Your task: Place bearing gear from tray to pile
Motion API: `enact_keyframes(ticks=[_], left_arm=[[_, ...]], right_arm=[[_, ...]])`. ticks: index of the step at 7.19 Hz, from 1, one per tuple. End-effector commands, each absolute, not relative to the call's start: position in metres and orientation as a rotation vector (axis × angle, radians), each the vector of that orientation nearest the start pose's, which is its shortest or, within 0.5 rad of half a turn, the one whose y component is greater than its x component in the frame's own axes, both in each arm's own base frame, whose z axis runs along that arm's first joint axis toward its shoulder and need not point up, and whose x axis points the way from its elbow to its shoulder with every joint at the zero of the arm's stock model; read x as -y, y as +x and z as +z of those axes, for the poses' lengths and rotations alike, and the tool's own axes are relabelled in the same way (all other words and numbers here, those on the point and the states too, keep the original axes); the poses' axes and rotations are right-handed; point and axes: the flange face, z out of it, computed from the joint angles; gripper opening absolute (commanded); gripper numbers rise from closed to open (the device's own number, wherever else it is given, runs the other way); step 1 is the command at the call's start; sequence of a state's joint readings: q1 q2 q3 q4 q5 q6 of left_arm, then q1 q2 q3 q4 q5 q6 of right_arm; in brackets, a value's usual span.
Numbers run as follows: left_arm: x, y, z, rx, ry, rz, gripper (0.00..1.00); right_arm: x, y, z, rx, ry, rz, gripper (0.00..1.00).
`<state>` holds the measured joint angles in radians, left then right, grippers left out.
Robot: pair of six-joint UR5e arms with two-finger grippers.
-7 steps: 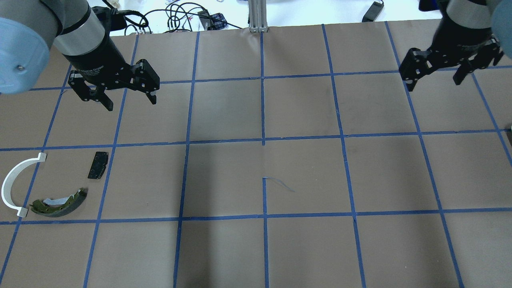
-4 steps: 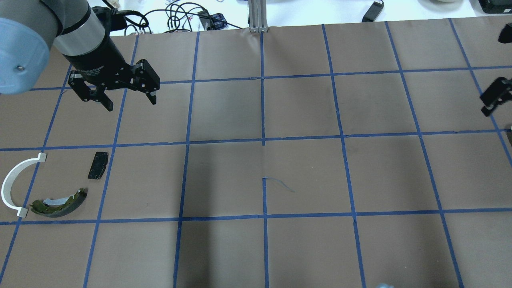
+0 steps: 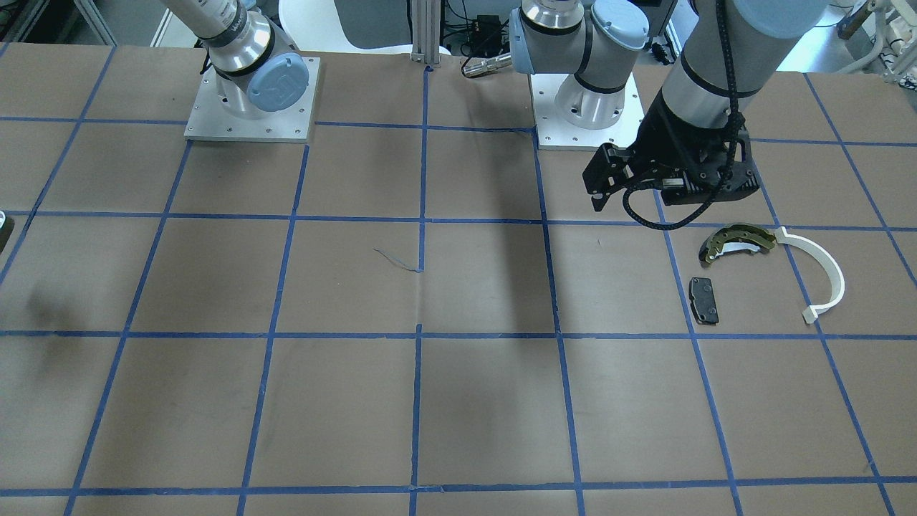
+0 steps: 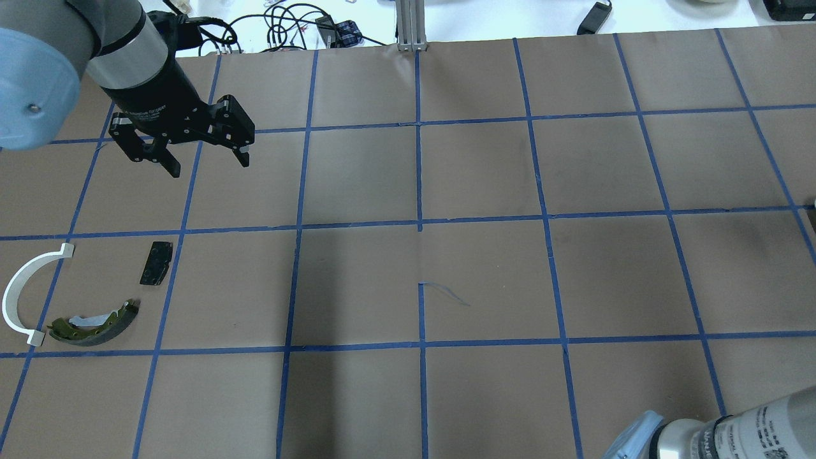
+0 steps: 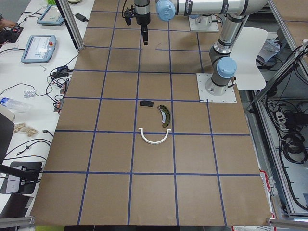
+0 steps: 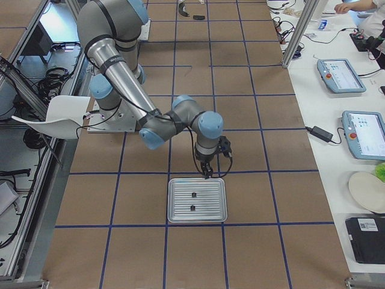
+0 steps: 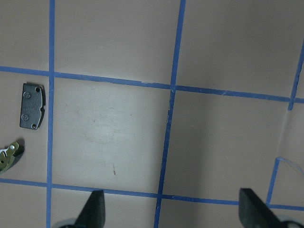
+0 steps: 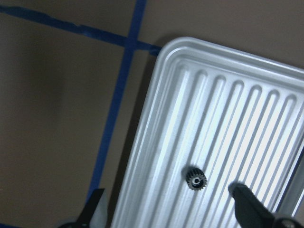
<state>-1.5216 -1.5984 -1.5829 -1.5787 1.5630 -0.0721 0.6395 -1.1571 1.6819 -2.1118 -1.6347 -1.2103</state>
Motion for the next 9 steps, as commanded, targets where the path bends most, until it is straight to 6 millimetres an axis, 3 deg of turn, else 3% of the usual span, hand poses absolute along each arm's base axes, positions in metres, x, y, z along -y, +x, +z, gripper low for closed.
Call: enact_keyframes(ticks=[1,4,6,9], left_arm=[[0.504,-0.109,0.467,-3.142,-0.191,0.075,1.0],[0.504,-0.109,0.467,-3.142,-0.191,0.075,1.0],[0.504,-0.109,0.467,-3.142,-0.191,0.075,1.0],[0.505,-0.109,0.467,-3.142,-0.191,0.075,1.0]], right_arm=[[0.449,-0.465,0.202,-3.112,-0.45,0.1,0.9],[0.448,-0.472,0.187,-3.132,-0.387,0.106,0.83],[0.443,-0.463,0.177,-3.112,-0.335,0.112,0.77],[0.444,-0.464,0.181,-3.124,-0.333,0.098,0.4]])
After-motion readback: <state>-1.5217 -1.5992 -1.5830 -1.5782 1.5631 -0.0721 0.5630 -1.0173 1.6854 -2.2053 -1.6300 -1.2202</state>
